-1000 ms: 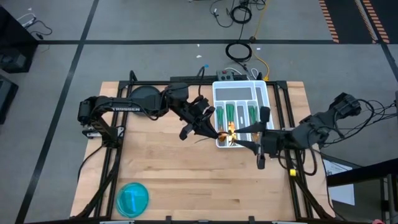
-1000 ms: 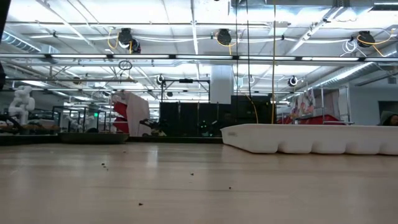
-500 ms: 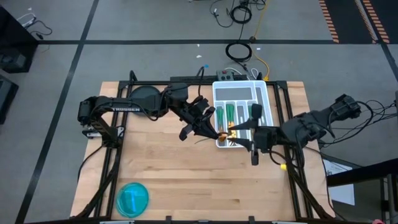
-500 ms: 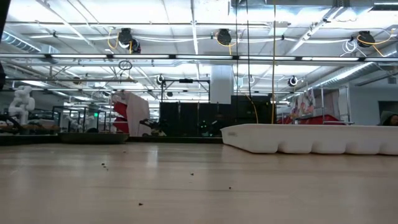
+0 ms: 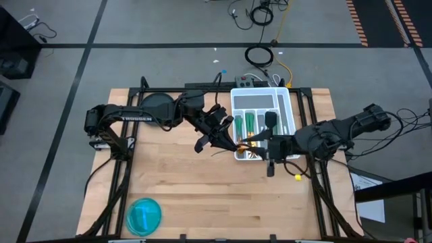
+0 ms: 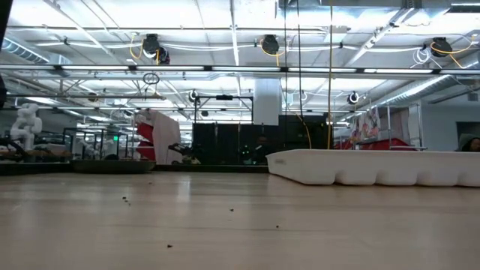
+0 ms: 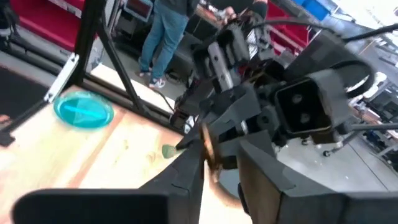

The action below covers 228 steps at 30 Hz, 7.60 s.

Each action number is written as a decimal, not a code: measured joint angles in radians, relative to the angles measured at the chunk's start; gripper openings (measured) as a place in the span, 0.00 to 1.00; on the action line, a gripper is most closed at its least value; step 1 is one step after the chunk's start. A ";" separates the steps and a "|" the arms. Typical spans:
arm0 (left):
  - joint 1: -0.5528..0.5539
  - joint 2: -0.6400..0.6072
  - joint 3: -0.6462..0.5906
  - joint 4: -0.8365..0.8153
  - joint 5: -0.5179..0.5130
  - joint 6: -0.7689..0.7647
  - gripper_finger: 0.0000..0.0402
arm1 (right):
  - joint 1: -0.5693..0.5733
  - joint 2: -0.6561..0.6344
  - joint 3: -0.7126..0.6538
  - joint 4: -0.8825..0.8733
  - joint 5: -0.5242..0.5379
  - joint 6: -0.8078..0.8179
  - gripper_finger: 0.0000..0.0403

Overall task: Sort silverware
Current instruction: Put the green spoon on the silverware tray with the other green spoons, then return to Home Position

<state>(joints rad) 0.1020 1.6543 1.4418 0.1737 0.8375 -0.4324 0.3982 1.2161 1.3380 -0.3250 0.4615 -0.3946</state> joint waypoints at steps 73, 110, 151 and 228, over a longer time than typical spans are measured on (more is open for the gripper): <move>0.260 -0.216 0.009 -0.730 -0.165 0.325 0.43 | -0.026 0.474 -0.005 -0.722 0.380 -1.027 0.00; 0.149 -0.813 0.008 -1.125 -0.477 0.235 0.43 | -0.322 0.577 -0.163 -0.436 0.190 -1.779 0.00; 0.149 -0.792 0.008 -1.125 -0.533 0.258 0.43 | -0.351 0.632 -0.216 -0.296 0.070 -1.689 0.00; 0.151 -1.223 -0.247 -0.730 -0.719 0.279 0.43 | -0.331 -1.056 -0.339 -0.465 -0.385 0.404 0.12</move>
<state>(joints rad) 0.2531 0.4313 1.1950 -0.5563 0.1188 -0.1535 0.0673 0.1603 0.9994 -0.7897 0.0763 0.0090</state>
